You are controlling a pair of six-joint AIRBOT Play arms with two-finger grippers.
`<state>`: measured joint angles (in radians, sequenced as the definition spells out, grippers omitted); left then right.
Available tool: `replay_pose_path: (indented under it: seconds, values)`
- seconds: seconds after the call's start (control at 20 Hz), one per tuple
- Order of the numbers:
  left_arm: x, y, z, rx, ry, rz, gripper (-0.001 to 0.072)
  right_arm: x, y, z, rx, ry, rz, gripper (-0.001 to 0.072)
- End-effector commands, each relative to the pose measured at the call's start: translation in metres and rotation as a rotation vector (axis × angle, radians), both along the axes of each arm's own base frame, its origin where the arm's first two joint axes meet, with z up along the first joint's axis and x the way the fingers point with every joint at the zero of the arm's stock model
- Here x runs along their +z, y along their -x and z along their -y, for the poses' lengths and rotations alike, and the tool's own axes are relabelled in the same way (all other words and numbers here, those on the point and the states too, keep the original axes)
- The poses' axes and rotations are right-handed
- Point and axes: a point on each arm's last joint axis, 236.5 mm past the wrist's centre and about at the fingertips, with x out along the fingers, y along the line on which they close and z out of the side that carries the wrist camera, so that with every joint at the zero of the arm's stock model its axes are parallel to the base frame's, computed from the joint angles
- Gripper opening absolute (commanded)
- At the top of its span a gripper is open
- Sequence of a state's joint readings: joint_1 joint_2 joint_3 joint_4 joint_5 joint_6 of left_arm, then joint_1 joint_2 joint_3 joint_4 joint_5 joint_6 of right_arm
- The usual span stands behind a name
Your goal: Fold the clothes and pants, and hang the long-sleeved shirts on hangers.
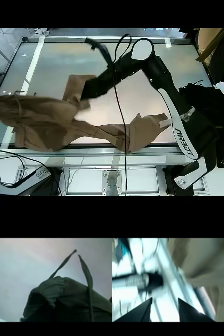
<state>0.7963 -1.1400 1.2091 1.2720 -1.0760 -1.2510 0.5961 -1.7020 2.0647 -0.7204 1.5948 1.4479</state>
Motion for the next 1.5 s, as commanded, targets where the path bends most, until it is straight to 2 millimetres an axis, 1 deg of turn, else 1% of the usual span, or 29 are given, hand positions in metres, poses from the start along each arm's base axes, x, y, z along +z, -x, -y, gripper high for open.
replay_pose_path:
  seconds: [0.0,0.05,0.1,0.15,0.2,0.25,0.3,0.4,0.5,0.55,0.65,0.8,0.9,1.05,1.2,1.25,1.3,1.45]
  values:
    - [0.003,0.029,-0.017,0.058,-0.050,-0.065,0.0020,-0.033,-0.002,0.041,0.000,0.246,0.073,0.0370]
    - [0.000,0.027,-0.015,0.054,-0.036,-0.066,0.0020,-0.047,-0.042,0.057,-0.100,0.317,0.182,0.0370]
    - [-0.002,0.023,-0.012,0.050,-0.018,-0.057,0.0019,-0.054,-0.088,0.068,-0.229,0.345,0.294,0.0370]
    - [-0.003,0.019,-0.009,0.047,0.003,-0.045,0.0020,-0.051,-0.142,0.071,-0.389,0.297,0.411,0.0370]
    - [-0.004,0.016,-0.007,0.045,0.019,-0.036,0.0020,-0.050,-0.183,0.073,-0.536,0.227,0.438,0.0369]
    - [-0.004,0.014,-0.004,0.043,0.034,-0.026,0.0020,-0.061,-0.211,0.077,-0.646,0.179,0.381,0.0370]
    - [-0.005,0.012,-0.003,0.042,0.045,-0.019,0.0020,-0.084,-0.228,0.077,-0.706,0.131,0.277,0.0370]
    - [-0.007,0.009,-0.001,0.036,0.055,-0.020,0.0021,-0.131,-0.248,0.069,-0.780,0.014,-0.004,0.0383]
    - [-0.008,0.005,0.005,0.026,0.074,-0.015,0.0020,-0.167,-0.261,0.063,-0.832,-0.108,-0.270,0.0383]
    - [-0.009,0.003,0.008,0.019,0.081,-0.011,0.0020,-0.184,-0.268,0.063,-0.852,-0.137,-0.350,0.0378]
    - [-0.008,0.000,0.012,0.010,0.086,-0.005,0.0020,-0.217,-0.274,0.063,-0.866,-0.124,-0.404,0.0361]
    - [-0.008,-0.005,0.018,-0.008,0.088,-0.004,0.0020,-0.250,-0.267,0.050,-0.861,-0.088,-0.431,0.0362]
    - [-0.008,-0.007,0.022,-0.019,0.088,-0.004,0.0020,-0.262,-0.257,0.039,-0.840,-0.068,-0.446,0.0361]
    - [-0.008,-0.011,0.027,-0.037,0.088,-0.005,0.0021,-0.272,-0.243,0.023,-0.804,-0.034,-0.433,0.0361]
    - [-0.008,-0.015,0.034,-0.056,0.088,-0.006,0.0021,-0.285,-0.232,0.017,-0.778,0.034,-0.387,0.0360]
    - [-0.008,-0.016,0.036,-0.061,0.088,-0.007,0.0021,-0.287,-0.229,0.014,-0.773,0.039,-0.392,0.0359]
    - [-0.008,-0.017,0.037,-0.063,0.089,-0.007,0.0021,-0.290,-0.224,0.009,-0.761,0.047,-0.400,0.0336]
    - [-0.008,-0.017,0.037,-0.068,0.087,-0.008,0.0021,-0.300,-0.210,0.000,-0.732,0.074,-0.424,0.0335]
